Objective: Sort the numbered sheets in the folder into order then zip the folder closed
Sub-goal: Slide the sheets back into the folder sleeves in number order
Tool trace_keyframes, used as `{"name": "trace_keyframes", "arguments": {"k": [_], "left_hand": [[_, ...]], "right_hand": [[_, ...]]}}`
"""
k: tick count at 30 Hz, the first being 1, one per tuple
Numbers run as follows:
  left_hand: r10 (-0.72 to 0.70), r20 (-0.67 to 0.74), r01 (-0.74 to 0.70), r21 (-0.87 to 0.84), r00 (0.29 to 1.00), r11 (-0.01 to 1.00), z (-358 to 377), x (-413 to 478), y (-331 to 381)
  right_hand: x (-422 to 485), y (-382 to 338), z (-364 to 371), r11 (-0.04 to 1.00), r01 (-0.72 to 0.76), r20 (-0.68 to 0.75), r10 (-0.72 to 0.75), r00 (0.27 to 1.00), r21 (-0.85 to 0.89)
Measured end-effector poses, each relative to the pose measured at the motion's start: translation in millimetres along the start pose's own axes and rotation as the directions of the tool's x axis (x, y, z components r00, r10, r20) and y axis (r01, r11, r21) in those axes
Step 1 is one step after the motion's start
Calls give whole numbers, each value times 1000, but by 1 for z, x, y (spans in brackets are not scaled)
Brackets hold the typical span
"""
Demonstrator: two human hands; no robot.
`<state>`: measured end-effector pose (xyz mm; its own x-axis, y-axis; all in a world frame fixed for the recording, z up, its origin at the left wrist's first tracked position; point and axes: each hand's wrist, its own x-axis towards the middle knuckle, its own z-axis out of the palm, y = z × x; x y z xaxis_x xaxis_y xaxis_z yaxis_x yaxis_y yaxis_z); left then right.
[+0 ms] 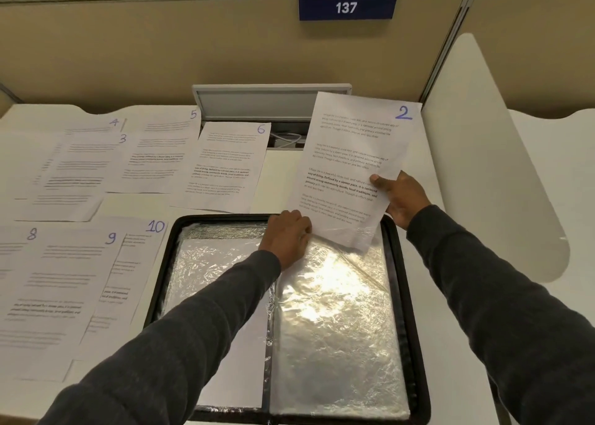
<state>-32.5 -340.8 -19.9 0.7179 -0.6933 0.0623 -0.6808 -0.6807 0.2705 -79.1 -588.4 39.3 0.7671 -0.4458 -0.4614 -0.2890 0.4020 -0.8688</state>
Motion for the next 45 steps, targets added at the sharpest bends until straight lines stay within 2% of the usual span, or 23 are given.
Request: {"name": "trace_keyframes", "arguments": {"k": [3, 6, 11, 15, 18, 21, 25, 27, 32, 39, 42, 45], "left_hand": [[-101, -44, 100, -24, 994, 995, -2, -2, -8], [-233, -17, 226, -183, 972, 957, 0, 0, -13], [-324, 47, 315, -404, 945, 859, -3, 7, -10], [-367, 47, 347, -456, 929, 819, -6, 10, -10], [-391, 37, 373, -398, 920, 838, -6, 10, -11], [-336, 14, 320, -344, 942, 883, -6, 9, -8], [-120, 4, 115, -333, 993, 936, -7, 10, 5], [-58, 11, 59, -333, 998, 941, -7, 12, 15], [-82, -96, 42, -355, 992, 934, -7, 25, 30], [-52, -58, 33, -291, 997, 956, -15, 38, 29], [14, -47, -24, -230, 999, 973, -20, 50, 23], [-63, -62, 46, -236, 996, 971, -34, 80, 21]], "right_hand": [[5, -1, -1, 999, -22, 19, 22, 1000, -43], [7, -3, 0, 993, -25, 60, 32, 998, -116], [8, -11, 9, 969, -26, 136, 61, 989, -246], [10, -18, 17, 925, -24, 169, 95, 981, -380], [6, -20, 21, 863, -57, 175, 166, 970, -503], [2, -14, 24, 836, -91, 162, 210, 964, -541], [-1, -2, 27, 827, -99, 133, 205, 970, -553], [-1, 3, 29, 829, -101, 108, 190, 976, -550], [-3, 4, 30, 749, -72, 133, 210, 969, -659], [-16, 0, 25, 576, 36, 224, 257, 940, -816], [-21, 2, 20, 583, 30, 226, 268, 937, -812], [-25, 7, 14, 649, -24, 229, 301, 926, -760]]}}
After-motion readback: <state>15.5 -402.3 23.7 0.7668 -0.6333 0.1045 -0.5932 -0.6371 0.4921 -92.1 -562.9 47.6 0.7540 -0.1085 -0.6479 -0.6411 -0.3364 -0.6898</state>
